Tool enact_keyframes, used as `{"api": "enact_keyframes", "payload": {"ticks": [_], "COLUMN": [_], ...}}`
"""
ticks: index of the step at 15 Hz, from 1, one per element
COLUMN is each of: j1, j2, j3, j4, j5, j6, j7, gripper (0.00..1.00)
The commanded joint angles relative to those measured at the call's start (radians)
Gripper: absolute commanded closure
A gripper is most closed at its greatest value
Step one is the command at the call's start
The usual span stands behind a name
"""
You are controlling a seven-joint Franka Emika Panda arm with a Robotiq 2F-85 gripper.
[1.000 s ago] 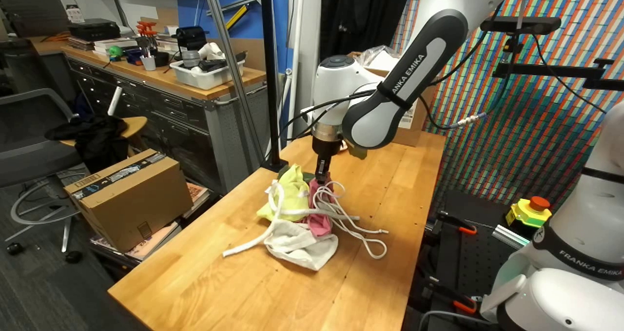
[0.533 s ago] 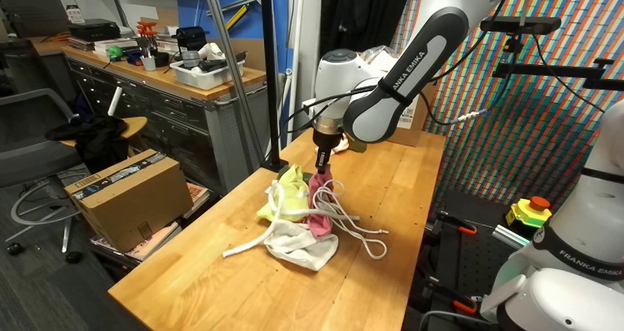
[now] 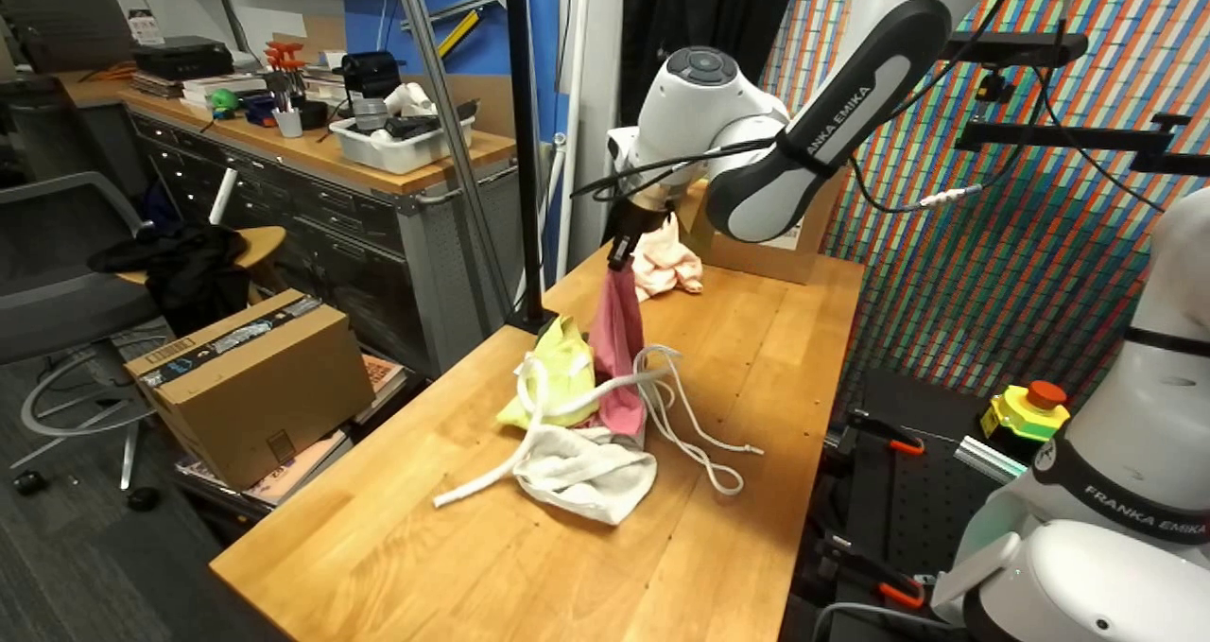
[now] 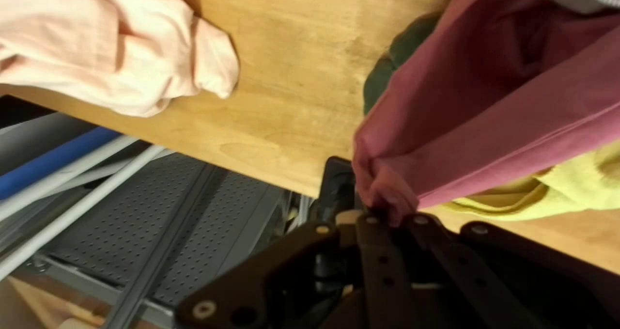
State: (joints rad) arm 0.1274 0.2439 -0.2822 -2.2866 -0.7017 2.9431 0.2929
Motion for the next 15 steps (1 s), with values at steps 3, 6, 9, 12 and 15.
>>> {"api": "enact_keyframes", "payload": {"ticks": [3, 6, 9, 12, 15], "j1": [0.056, 0.038, 0.012, -0.014, -0.039], "j2": [-0.172, -0.270, -0.363, -0.444, -0.507], "j3": [-0.185, -0.221, -0.234, -0.228, -0.223], "j4": [-0.013, -0.013, -0.024, -0.045, -0.073], "j5": [-0.327, -0.533, -0.713, -0.826, -0.948], "j6": [0.033, 0.006, -0.016, -0.057, -0.110], "j7": [0.331, 0.512, 0.678, 0.785, 0.888], "gripper": [0.95, 0.96, 0.96, 0.96, 0.96]}}
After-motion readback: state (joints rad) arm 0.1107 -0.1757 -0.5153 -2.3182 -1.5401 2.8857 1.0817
